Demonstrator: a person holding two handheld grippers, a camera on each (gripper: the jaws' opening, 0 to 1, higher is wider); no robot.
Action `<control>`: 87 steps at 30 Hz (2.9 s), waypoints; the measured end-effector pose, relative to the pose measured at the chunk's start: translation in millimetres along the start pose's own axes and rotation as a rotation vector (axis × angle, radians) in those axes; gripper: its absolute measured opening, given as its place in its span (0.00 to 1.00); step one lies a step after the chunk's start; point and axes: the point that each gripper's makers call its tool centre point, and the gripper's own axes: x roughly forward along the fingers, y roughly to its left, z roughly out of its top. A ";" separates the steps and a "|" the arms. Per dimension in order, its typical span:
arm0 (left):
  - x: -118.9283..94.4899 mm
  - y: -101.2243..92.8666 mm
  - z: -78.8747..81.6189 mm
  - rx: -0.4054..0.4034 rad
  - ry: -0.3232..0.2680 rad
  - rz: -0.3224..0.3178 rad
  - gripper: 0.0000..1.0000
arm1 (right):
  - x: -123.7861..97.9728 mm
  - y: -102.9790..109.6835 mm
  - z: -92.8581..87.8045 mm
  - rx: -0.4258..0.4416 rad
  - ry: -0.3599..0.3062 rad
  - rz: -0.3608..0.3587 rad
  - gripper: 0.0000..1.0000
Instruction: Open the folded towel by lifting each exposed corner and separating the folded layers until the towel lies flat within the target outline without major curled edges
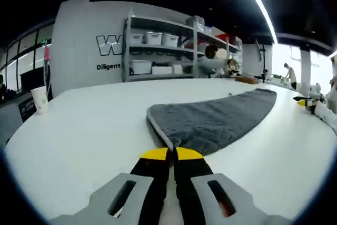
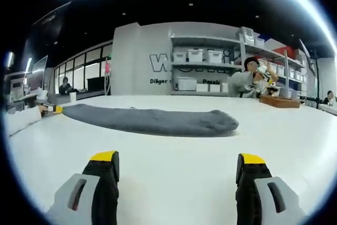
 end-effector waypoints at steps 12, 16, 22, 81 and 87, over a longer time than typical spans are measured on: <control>-48.1 66.1 -11.4 -0.049 0.004 0.225 0.02 | -2.2 0.6 0.6 0.026 -0.006 0.003 0.91; -66.1 90.0 -15.7 -0.064 0.006 0.294 0.02 | -2.2 0.2 0.7 0.030 -0.007 0.003 0.91; -84.0 110.2 -19.2 -0.085 -0.002 0.352 0.02 | -2.3 0.3 0.9 0.032 -0.007 0.005 0.91; -112.2 5.6 -2.2 -0.019 0.026 0.068 1.00 | 153.1 242.9 52.1 -0.179 0.048 0.443 0.86; -115.0 3.6 2.3 -0.030 0.013 0.066 1.00 | 204.1 317.7 60.8 -0.204 0.098 0.544 0.78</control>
